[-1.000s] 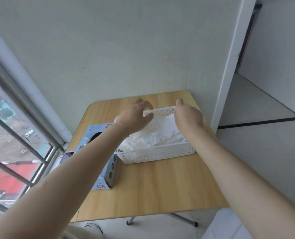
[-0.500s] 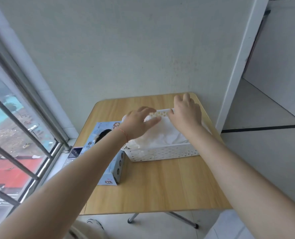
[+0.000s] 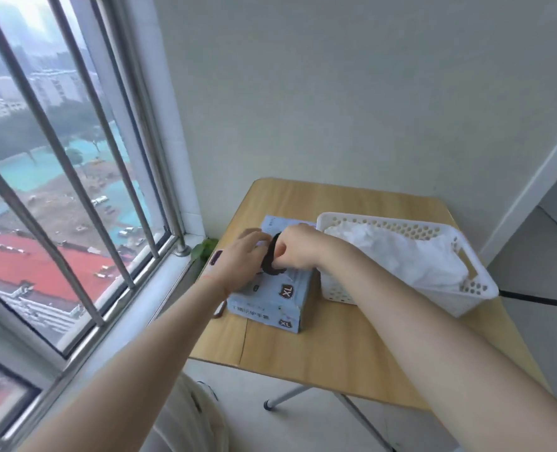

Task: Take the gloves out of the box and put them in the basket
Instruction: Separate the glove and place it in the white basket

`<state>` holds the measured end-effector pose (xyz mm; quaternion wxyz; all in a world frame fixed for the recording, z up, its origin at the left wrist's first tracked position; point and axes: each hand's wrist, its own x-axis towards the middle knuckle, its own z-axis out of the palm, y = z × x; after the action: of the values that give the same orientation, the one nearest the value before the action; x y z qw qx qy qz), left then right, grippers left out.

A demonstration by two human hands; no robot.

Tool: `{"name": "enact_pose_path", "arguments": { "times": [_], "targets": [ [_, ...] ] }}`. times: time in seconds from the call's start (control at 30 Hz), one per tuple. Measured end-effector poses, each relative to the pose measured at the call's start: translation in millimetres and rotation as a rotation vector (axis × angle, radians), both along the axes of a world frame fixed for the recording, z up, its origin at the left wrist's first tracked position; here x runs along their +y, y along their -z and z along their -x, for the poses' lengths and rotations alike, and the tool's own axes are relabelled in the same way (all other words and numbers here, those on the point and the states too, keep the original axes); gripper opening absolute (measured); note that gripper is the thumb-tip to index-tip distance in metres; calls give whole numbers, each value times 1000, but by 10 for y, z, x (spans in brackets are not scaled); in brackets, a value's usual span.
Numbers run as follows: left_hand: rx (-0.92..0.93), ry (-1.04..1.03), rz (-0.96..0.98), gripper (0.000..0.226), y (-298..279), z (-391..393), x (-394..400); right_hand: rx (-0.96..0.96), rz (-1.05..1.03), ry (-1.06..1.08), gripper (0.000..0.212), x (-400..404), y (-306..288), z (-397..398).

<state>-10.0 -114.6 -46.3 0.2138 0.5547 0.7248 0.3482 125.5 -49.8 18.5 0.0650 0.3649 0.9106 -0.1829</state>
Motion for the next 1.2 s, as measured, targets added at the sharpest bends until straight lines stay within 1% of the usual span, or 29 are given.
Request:
{"name": "enact_pose_path", "arguments": {
  "times": [0.07, 0.1, 0.13, 0.17, 0.23, 0.27, 0.33, 0.4, 0.5, 0.57, 0.6, 0.63, 0.7, 0.77, 0.83, 0.87, 0.97, 1.07, 1.13, 1.2],
  "targets": [
    [-143, 83, 47, 47, 43, 28, -82, -185, -56, 2, 27, -50, 3, 114],
    [-185, 121, 76, 54, 60, 38, -119, -260, -86, -6, 24, -61, -4, 160],
    [-181, 156, 105, 63, 72, 50, -143, -334, -110, -14, 21, -66, -20, 197],
    [-129, 173, 123, 76, 98, 87, -182, -414, -138, -27, 21, -83, -32, 264],
    [48, 221, 140, 111, 125, 117, -216, -566, -171, -39, 28, -94, -50, 342],
    [100, 242, 153, 123, 139, 137, -227, -631, -187, -50, 30, -108, -55, 395],
    [109, 262, 166, 134, 132, 131, -230, -717, -197, -66, 31, -116, -67, 460],
    [80, 262, 157, 138, 140, 126, -236, -738, -153, -58, 27, -110, -72, 516],
    [24, 243, 166, 139, 161, 116, -244, -712, -107, -33, 22, -89, -73, 538],
    [-7, 241, 179, 142, 154, 106, -251, -663, -144, -1, 19, -61, -50, 517],
    [-22, 242, 178, 144, 150, 101, -252, -616, -170, 32, 13, -36, -33, 497],
    [-30, 243, 173, 145, 141, 96, -259, -556, -196, 79, 10, -11, -23, 478],
    [-42, 249, 163, 144, 130, 88, -266, -385, -230, 198, 23, 50, -12, 437],
    [-45, 251, 145, 143, 107, 70, -285, -160, -279, 295, 28, 116, -13, 408],
    [-50, 248, 126, 143, 100, 56, -298, 11, -323, 345, 31, 168, -23, 404],
    [-55, 245, 122, 143, 105, 56, -303, 53, -320, 355, 32, 195, -27, 402],
    [-72, 228, 116, 144, 137, 61, -310, 20, -234, 353, 34, 220, -81, 366],
    [-67, 188, 110, 134, 144, 46, -309, -3, -92, 329, 35, 135, -189, 271],
    [-39, 160, 94, 127, 122, 15, -288, -65, -82, 260, 35, 68, -222, 216],
    [23, 140, 79, 126, 93, -25, -262, -64, -109, 235, 35, 39, -175, 183]
  ]
}}
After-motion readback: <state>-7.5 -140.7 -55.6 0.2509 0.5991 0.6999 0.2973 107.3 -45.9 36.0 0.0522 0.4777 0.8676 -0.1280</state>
